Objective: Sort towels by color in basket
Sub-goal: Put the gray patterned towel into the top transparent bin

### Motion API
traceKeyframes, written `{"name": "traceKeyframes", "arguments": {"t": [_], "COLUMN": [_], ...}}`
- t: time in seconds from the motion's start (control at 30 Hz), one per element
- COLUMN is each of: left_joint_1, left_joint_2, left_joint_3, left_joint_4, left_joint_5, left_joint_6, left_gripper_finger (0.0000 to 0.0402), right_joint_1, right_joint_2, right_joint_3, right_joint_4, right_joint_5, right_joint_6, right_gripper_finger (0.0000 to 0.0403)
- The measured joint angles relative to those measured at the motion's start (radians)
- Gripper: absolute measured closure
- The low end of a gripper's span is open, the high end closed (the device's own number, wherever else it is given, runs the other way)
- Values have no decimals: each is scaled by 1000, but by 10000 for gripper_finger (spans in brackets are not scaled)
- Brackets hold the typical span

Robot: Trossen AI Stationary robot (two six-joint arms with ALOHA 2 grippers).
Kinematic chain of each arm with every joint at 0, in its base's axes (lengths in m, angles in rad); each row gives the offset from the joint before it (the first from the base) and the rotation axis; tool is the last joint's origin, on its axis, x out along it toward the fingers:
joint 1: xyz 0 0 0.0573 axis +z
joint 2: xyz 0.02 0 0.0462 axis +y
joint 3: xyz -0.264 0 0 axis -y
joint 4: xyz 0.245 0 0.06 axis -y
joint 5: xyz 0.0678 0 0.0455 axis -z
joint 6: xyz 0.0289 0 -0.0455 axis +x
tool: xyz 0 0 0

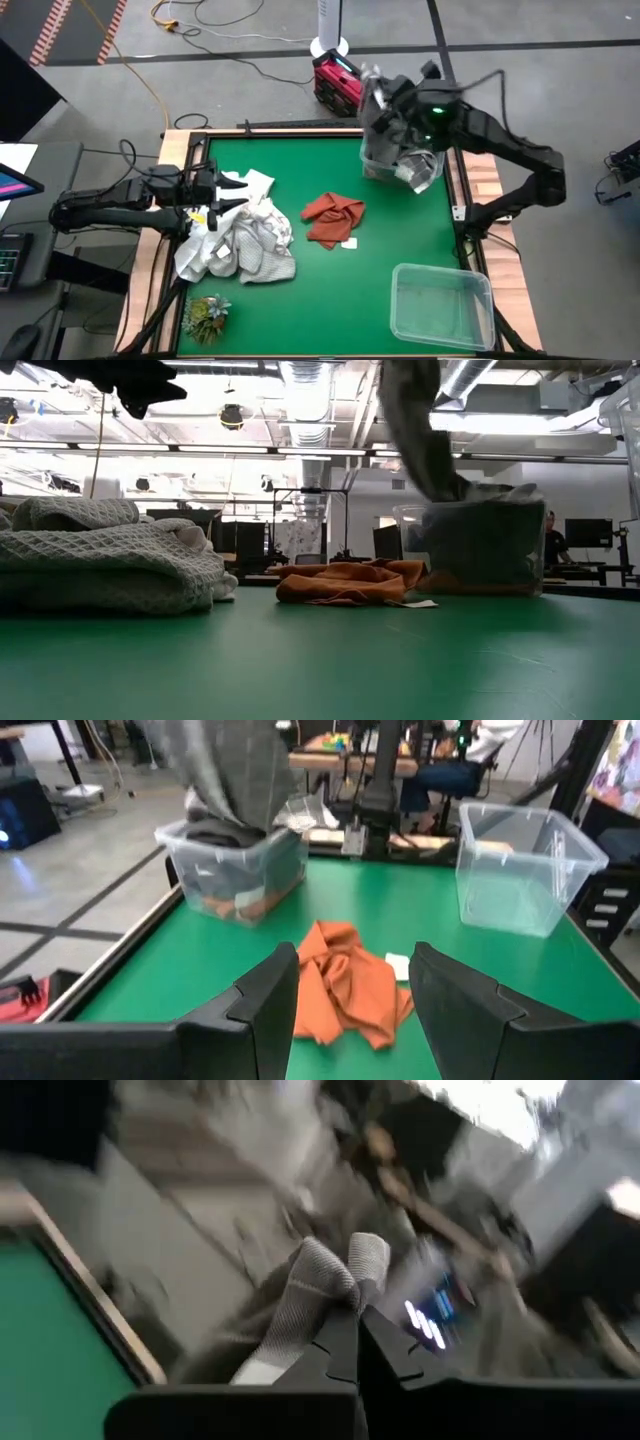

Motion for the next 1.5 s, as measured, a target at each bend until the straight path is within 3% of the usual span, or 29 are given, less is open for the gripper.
{"name": "traceKeyframes", "arguments": {"t": [0.1, 0.17, 0.3, 0.43, 0.57, 0.8, 0.93, 1.07, 1.23, 1.5], "left_joint_1": [0, 0, 0, 0, 0, 0, 0, 0, 0, 0], "left_joint_2": [0, 0, 0, 0, 0, 0, 0, 0, 0, 0], "left_joint_3": [0, 0, 0, 0, 0, 0, 0, 0, 0, 0], "left_joint_4": [-14, -13, -12, -12, -13, -40, -40, -40, -38, -40], "left_joint_5": [0, 0, 0, 0, 0, 0, 0, 0, 0, 0], "left_joint_6": [-1, -8, -34, -50, -60, -61, -60, -60, -62, -63], "left_gripper_finger": [221, 221, 221, 221, 221, 221, 221, 221, 221, 221], "right_joint_1": [-65, -123, -222, -301, -362, -452, -488, -516, -525, -527], "right_joint_2": [2, 5, 25, 15, 27, 41, 75, 129, 147, 8], "right_joint_3": [3, 4, 0, -37, -119, -368, -501, -562, -550, -483], "right_joint_4": [-229, -415, -737, -857, -826, -511, -401, -354, -340, -378], "right_joint_5": [38, -4, -169, -392, -444, -769, -865, -883, -884, -877], "right_joint_6": [164, 301, 509, 606, 621, 624, 634, 640, 638, 614], "right_gripper_finger": [384, 384, 384, 383, 384, 381, 381, 371, 331, 280]}}
